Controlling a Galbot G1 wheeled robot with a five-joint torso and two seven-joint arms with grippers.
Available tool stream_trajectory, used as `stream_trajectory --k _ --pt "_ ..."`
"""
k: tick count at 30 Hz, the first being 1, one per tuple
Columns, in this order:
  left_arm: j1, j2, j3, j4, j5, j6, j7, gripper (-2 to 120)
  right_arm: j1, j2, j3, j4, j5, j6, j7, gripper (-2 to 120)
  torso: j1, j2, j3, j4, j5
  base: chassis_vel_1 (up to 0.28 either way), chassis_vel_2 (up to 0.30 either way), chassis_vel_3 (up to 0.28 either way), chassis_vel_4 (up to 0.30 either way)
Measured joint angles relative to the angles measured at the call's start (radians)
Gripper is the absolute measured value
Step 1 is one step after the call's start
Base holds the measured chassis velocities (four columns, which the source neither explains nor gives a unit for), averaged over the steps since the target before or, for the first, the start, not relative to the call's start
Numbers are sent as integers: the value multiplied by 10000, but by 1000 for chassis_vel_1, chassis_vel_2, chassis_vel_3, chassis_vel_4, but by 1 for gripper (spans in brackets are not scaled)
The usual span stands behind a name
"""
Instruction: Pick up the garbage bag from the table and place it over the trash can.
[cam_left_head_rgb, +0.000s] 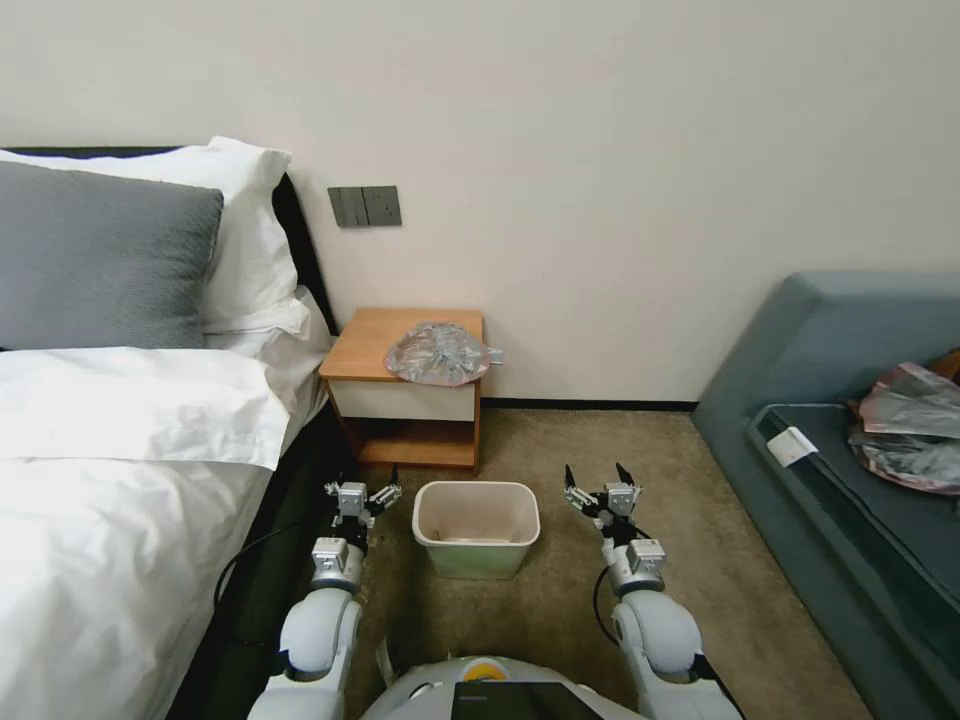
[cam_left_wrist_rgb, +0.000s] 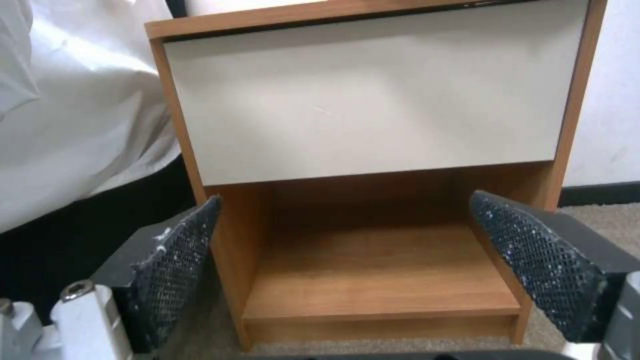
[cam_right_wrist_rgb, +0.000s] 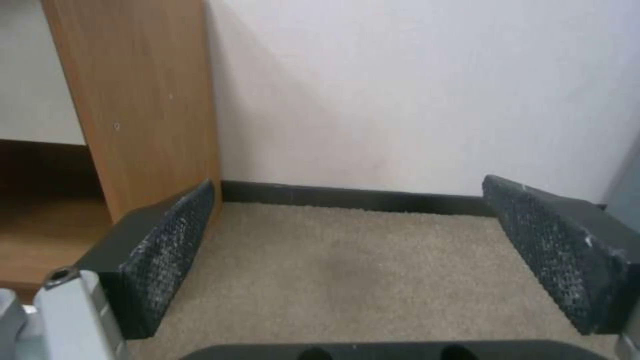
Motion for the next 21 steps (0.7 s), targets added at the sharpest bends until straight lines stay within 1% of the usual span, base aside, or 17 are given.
stream_trajectory --k 7,8,9,10,12,13,15,16,17,18,20,21 --pt "14 20 -15 -34 -46 0 -6 95 -61 -11 27 118 16 -1 0 100 0 0 0 2 2 0 0 0 0" --pt "45 52 -53 -116 -127 -2 -23 93 -161 -35 88 318 62 -1 0 100 0 0 0 0 1 0 0 0 0" --pt "123 147 -175 -353 -334 -35 -81 93 -302 -75 188 591 135 0 3 100 0 0 0 0 -7 0 0 0 0" --pt "243 293 -365 -717 -652 -105 -171 93 -475 -120 307 931 231 5 16 100 0 0 0 -2 -1 0 0 0 0" --pt "290 344 -436 -850 -766 -129 -207 93 -561 -140 357 1088 278 7 21 100 0 0 0 -2 1 0 0 0 0" --pt "498 587 -757 -1459 -1312 -246 -365 95 -856 -222 553 1672 445 18 46 100 0 0 0 0 -1 0 0 0 0" --pt "730 855 -1101 -2131 -1914 -379 -530 97 -1201 -313 773 2337 637 40 78 100 0 0 -1 0 0 0 0 0 0" --pt "730 855 -1101 -2131 -1914 -379 -530 97 -1201 -313 773 2337 637 40 78 100 0 0 -1 0 0 0 0 0 0" --pt "911 1068 -1374 -2663 -2390 -488 -662 97 -1440 -373 930 2802 771 52 99 100 -1 0 0 -1 0 0 0 0 0" --pt "997 1164 -1506 -2910 -2609 -536 -726 98 -1579 -408 1018 3070 847 64 112 100 0 0 -1 0 -1 0 0 0 0" --pt "1270 1480 -1914 -3701 -3310 -698 -919 98 -1952 -507 1259 3794 1057 83 141 100 -1 0 -1 0 0 0 0 0 0" --pt "1270 1480 -1914 -3701 -3310 -698 -919 98 -1952 -507 1259 3794 1057 83 141 100 -1 0 -1 0 0 0 0 0 0"
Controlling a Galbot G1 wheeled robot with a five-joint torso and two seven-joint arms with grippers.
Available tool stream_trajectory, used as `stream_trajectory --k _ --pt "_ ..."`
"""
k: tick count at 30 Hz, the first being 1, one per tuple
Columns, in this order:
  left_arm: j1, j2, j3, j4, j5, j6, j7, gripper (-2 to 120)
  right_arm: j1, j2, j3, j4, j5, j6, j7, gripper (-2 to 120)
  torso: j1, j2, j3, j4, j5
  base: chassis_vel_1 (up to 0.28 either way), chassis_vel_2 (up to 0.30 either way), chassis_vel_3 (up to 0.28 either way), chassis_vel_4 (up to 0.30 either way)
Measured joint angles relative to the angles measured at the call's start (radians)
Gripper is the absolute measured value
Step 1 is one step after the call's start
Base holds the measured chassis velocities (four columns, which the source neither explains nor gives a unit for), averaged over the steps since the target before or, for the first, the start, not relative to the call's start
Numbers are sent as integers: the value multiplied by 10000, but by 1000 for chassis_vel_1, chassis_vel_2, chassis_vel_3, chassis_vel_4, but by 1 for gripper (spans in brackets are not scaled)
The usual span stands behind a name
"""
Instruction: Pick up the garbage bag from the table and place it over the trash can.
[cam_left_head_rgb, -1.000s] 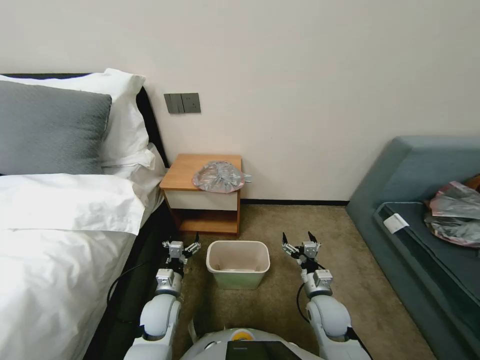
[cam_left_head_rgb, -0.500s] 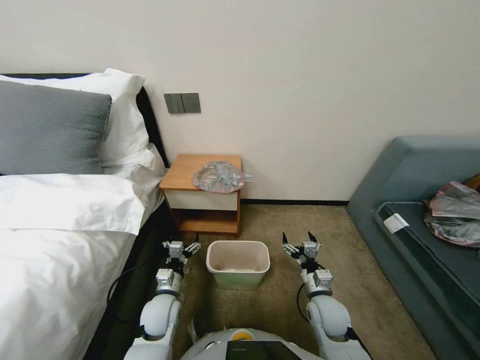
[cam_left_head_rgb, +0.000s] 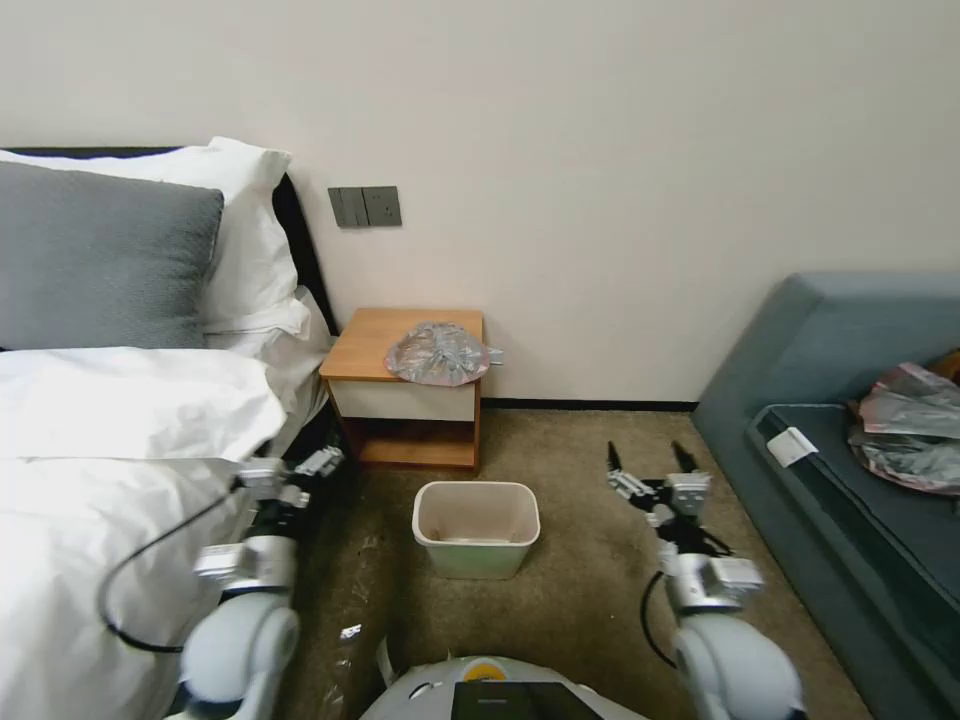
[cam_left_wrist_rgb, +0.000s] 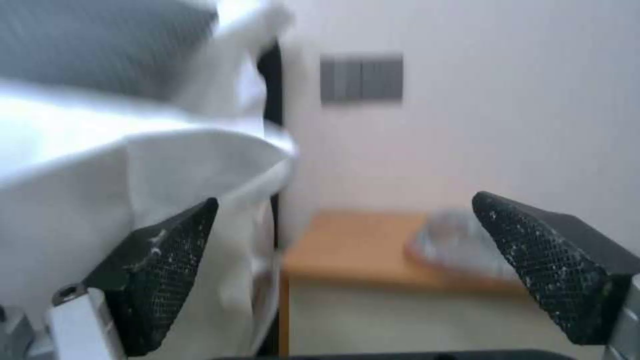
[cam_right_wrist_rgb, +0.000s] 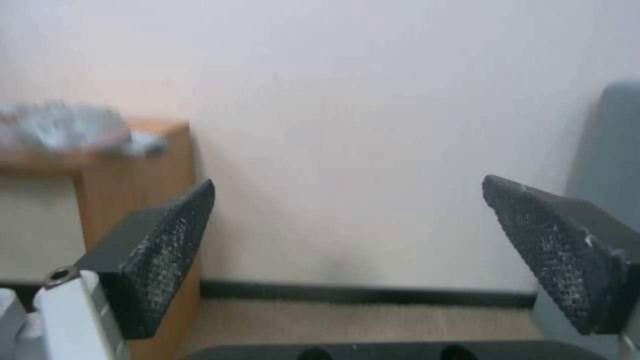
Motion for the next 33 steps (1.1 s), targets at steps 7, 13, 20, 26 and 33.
stream_trajectory --k 7,13,20,26,33 --pt "136 160 -166 -387 -385 -78 -104 98 -199 -765 203 504 -254 1162 -208 100 0 0 1 0 -2 0 0 0 0" --pt "116 183 1161 151 -628 86 -60 98 341 -1372 157 -29 -678 1235 -237 100 0 0 1 -1 -5 0 0 0 0" --pt "2 252 1958 668 -716 245 -7 98 1401 -2410 135 -1500 -2126 1704 -399 100 0 0 1 5 9 0 0 0 0" --pt "-505 678 2363 1650 -469 479 -158 98 2393 -2994 -96 -2264 -2949 1742 -391 100 1 0 1 -11 7 0 0 0 0" --pt "-427 567 2289 1796 23 472 -408 98 4252 -3734 -1599 -3689 -4031 1797 -236 100 3 0 2 -3 -2 0 0 0 0"
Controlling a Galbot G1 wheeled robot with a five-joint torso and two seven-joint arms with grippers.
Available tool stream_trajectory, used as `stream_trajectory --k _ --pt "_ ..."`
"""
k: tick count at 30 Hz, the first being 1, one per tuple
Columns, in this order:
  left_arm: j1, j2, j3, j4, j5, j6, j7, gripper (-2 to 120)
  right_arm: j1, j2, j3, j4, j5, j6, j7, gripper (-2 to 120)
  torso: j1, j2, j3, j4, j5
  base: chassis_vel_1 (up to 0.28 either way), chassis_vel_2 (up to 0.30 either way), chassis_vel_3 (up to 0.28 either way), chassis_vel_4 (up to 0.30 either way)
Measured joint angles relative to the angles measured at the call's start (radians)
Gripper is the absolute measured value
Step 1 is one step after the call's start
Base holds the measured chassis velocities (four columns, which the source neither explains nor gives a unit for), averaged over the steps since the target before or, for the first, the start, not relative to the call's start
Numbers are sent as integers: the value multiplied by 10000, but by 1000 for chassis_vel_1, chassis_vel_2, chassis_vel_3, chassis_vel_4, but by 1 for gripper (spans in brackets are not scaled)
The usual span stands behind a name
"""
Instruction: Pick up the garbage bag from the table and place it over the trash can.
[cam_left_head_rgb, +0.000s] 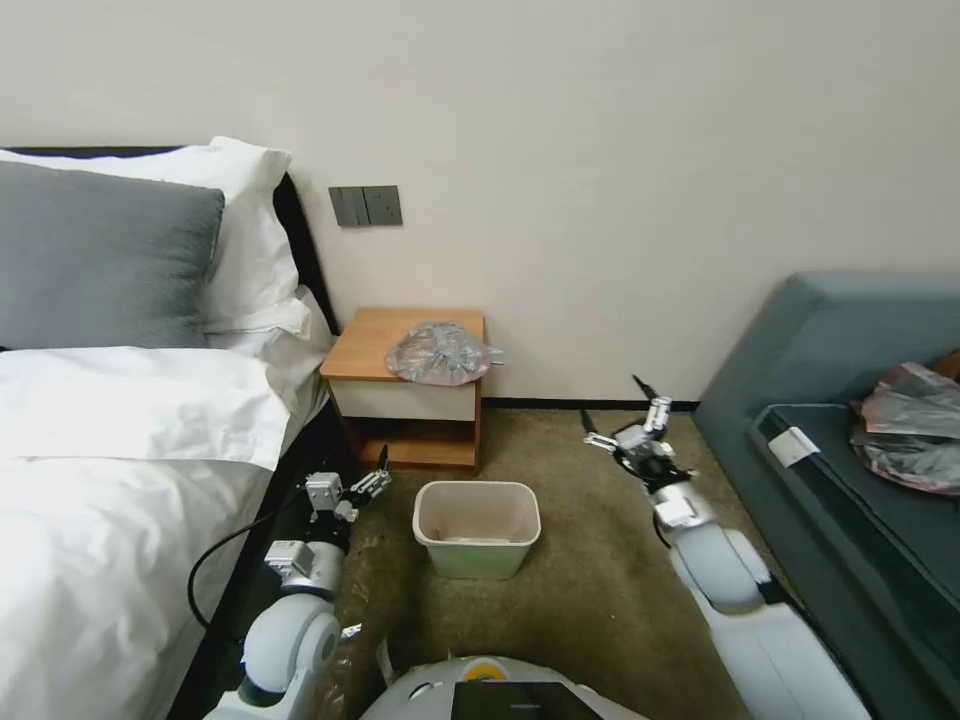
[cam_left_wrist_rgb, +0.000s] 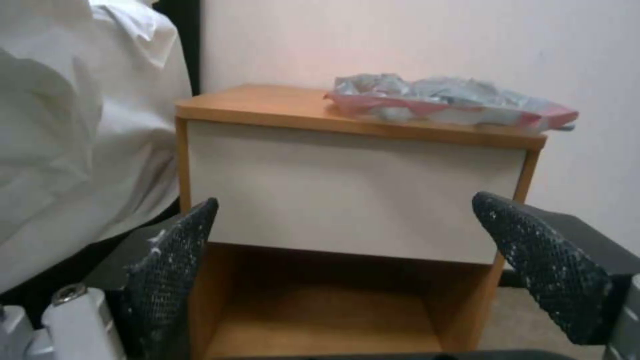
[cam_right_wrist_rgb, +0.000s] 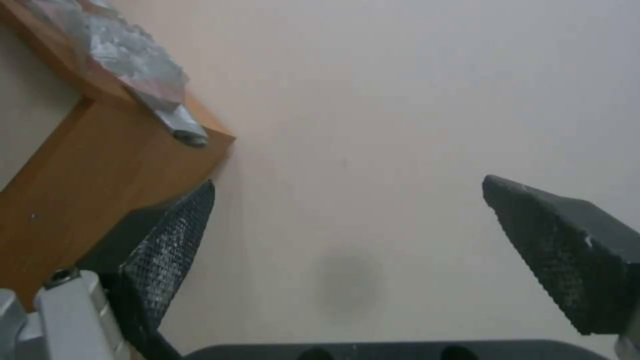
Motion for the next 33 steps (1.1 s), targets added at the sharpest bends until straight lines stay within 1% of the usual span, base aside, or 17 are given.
stream_trajectory --k 1,2,5,6,9,10,13,15,18,19,23,24,27,28,29,31,33 --pt "0 0 0 0 0 0 0 98 0 0 0 0 0 0 0 100 0 0 0 0 0 0 0 0 0" --pt "15 -37 -15 0 52 -4 -6 98 267 -43 -220 -182 -151 -1 16 100 1 0 0 4 2 0 0 0 0" --pt "24 -167 -82 41 184 -29 -8 98 1230 -171 -901 -783 -805 56 27 100 -1 0 0 3 3 0 0 0 0" --pt "24 -167 -82 41 184 -29 -8 98 1230 -171 -901 -783 -805 56 27 100 -1 0 0 3 3 0 0 0 0" --pt "-47 -272 -171 310 216 -110 -25 98 2317 -307 -1584 -1495 -1487 181 -77 100 -1 0 0 4 -2 0 0 0 0" --pt "-47 -272 -171 310 216 -110 -25 98 2317 -307 -1584 -1495 -1487 181 -77 100 -1 0 0 4 -2 0 0 0 0" --pt "-119 -336 -182 534 218 -152 -44 98 3198 -441 -2328 -2347 -1880 344 -134 100 0 -1 0 4 2 0 0 0 0" --pt "-152 -355 -186 618 217 -157 -51 98 3429 -446 -2510 -2608 -2010 446 -135 100 -1 0 0 3 3 0 0 0 0" --pt "-264 -426 -200 859 217 -159 -109 99 4200 -330 -3000 -3458 -2637 837 -207 100 -1 0 0 1 2 0 0 0 0" --pt "-264 -426 -200 859 217 -159 -109 99 4200 -330 -3000 -3458 -2637 837 -207 100 -1 0 0 1 2 0 0 0 0" --pt "-353 -472 -178 968 209 -128 -132 99 5403 -121 -3663 -4498 -3227 1272 -201 100 -1 0 -1 4 1 0 0 0 0" --pt "-353 -472 -178 968 209 -128 -132 99 5403 -121 -3663 -4498 -3227 1272 -201 100 -1 0 -1 4 1 0 0 0 0" --pt "-403 -502 -180 1113 209 -117 -139 99 6273 104 -4097 -5342 -3794 1653 -80 100 -1 0 0 4 1 0 0 0 0" --pt "-403 -502 -180 1113 209 -117 -139 99 6273 104 -4097 -5342 -3794 1653 -80 100 -1 0 0 4 1 0 0 0 0" --pt "-403 -505 -180 1132 210 -116 -139 99 6569 182 -4248 -5703 -4066 1898 -57 100 -1 0 0 5 0 0 0 0 0" --pt "-403 -510 -180 1133 210 -115 -134 99 6744 237 -4372 -5942 -4169 2004 -35 100 -2 0 0 4 0 0 0 0 0" --pt "-404 -538 -181 1134 211 -112 -130 99 7083 406 -4609 -6539 -4430 2193 34 100 -2 -1 0 4 2 0 0 0 0"
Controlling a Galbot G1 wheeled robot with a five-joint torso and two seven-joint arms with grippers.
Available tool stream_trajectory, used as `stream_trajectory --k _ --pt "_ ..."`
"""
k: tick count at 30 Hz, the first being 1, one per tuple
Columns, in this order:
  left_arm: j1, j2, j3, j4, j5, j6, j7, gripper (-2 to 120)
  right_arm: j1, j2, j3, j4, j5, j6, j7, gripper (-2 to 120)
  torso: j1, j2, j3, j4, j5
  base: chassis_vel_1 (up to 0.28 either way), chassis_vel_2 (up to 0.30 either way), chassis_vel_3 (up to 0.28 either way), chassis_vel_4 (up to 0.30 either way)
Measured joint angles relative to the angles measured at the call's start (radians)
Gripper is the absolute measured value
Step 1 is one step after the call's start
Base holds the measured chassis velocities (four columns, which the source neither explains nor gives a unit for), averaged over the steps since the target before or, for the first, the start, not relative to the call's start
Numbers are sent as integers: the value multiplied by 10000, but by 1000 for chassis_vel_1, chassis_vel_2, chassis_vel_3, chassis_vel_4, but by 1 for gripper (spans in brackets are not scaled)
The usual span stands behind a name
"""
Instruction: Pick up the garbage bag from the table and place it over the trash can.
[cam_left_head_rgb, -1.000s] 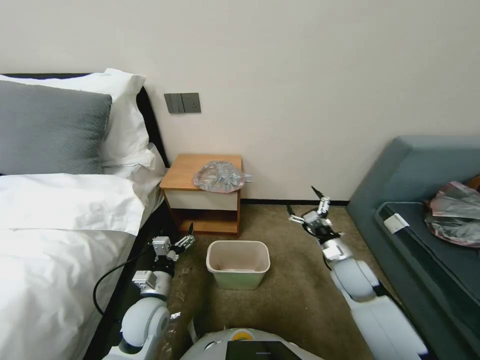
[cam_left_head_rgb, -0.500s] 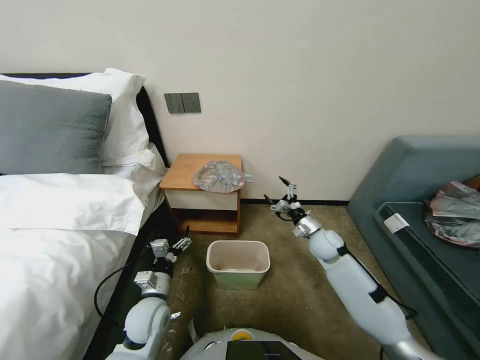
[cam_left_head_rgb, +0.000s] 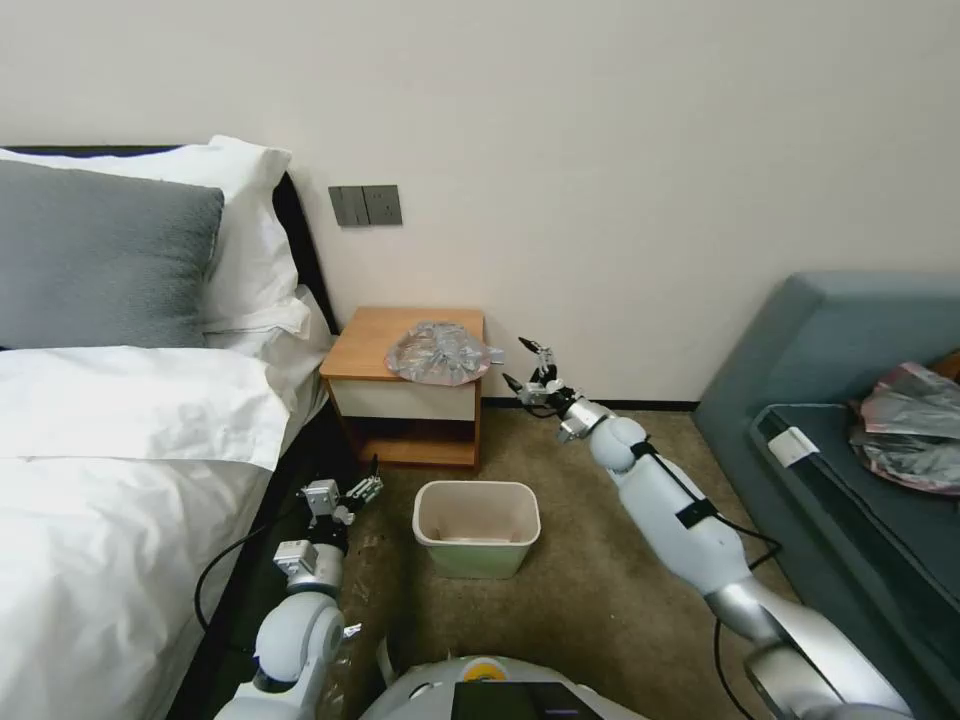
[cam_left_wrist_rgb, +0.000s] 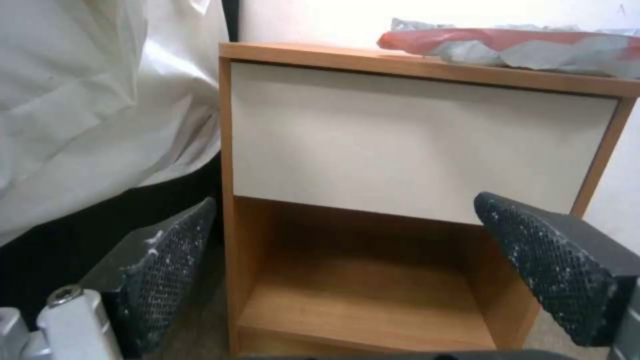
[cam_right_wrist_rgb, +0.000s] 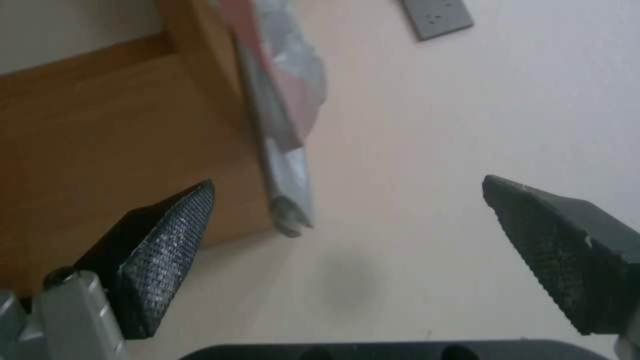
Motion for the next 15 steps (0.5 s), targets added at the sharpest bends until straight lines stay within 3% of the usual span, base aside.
stream_trajectory --k 15 --pt "128 -51 -103 -64 92 -20 10 99 1085 803 -38 -2171 -1901 1158 453 100 1 0 -1 -1 0 0 0 0 0"
